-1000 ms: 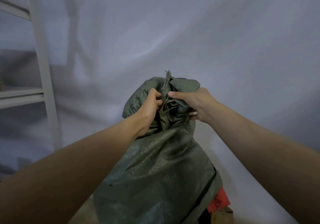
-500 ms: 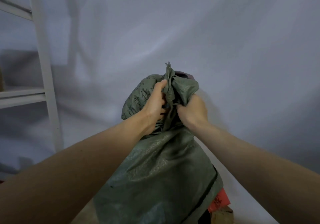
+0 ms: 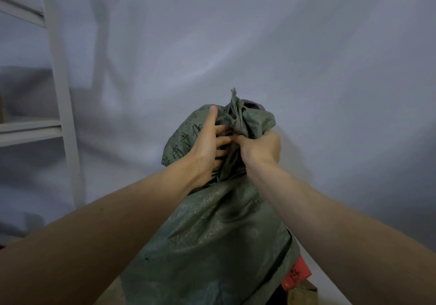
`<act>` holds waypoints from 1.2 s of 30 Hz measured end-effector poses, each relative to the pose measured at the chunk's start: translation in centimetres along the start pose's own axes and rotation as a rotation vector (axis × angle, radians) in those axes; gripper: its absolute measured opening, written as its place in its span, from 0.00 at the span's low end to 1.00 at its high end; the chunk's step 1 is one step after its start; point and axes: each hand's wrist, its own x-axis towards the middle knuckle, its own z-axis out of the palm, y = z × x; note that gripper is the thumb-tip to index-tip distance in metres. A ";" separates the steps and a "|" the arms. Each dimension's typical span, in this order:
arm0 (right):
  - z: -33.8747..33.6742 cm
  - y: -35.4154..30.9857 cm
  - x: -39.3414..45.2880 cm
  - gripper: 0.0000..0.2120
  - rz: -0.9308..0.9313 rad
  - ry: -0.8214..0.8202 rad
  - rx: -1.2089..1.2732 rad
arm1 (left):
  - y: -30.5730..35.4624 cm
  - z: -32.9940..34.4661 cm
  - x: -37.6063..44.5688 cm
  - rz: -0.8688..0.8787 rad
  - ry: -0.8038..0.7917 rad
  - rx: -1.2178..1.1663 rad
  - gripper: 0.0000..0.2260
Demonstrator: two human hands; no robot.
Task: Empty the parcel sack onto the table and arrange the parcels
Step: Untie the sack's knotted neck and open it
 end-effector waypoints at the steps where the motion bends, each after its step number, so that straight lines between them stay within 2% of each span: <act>1: -0.1 0.1 0.2 0.09 0.000 0.031 -0.018 | 0.2 -0.2 -0.2 0.028 -0.002 0.070 0.32; 5: -0.9 0.2 1.2 0.12 -0.010 0.113 -0.099 | 1.0 -2.7 -1.2 0.413 0.130 0.684 0.14; 6: -1.1 0.3 1.5 0.12 -0.015 0.123 -0.127 | 1.3 -3.8 -1.5 0.451 0.153 0.799 0.12; 8: -1.5 0.3 1.6 0.10 -0.032 0.126 -0.173 | 1.7 -6.3 -2.0 0.368 0.129 1.013 0.15; 10: -1.6 0.3 1.5 0.07 -0.053 0.124 -0.209 | 1.3 -8.6 -2.4 0.190 0.044 1.224 0.21; 12: -1.6 0.3 1.3 0.07 -0.073 0.119 -0.239 | 0.1 -10.3 -2.5 0.056 -0.022 1.309 0.27; 15: -1.2 0.3 0.7 0.04 -0.083 0.106 -0.250 | -2.5 -11.1 -2.5 -0.012 -0.021 1.296 0.36; 17: -0.9 0.4 0.2 0.02 -0.086 0.102 -0.247 | -4.3 -11.3 -2.1 0.003 0.013 1.296 0.37; 22: -1.0 0.6 0.2 0.04 -0.092 0.110 -0.275 | -6.8 -11.9 -0.5 0.014 0.099 1.324 0.16; 25: -1.5 0.9 0.5 0.05 -0.127 0.127 -0.327 | -6.7 -11.7 0.1 0.054 0.204 1.296 0.09; 29: -1.9 -0.5 1.8 0.05 -0.175 0.169 -0.339 | -4.4 -10.1 1.6 0.153 0.413 1.036 0.05; 34: -2.0 -3.7 3.6 0.06 -0.263 0.234 -0.105 | -0.6 -7.9 3.8 0.343 0.647 0.676 0.08; 36: -2.5 -3.4 3.8 0.07 -0.282 0.211 -0.162 | -2.1 -7.9 3.9 0.292 0.574 0.755 0.08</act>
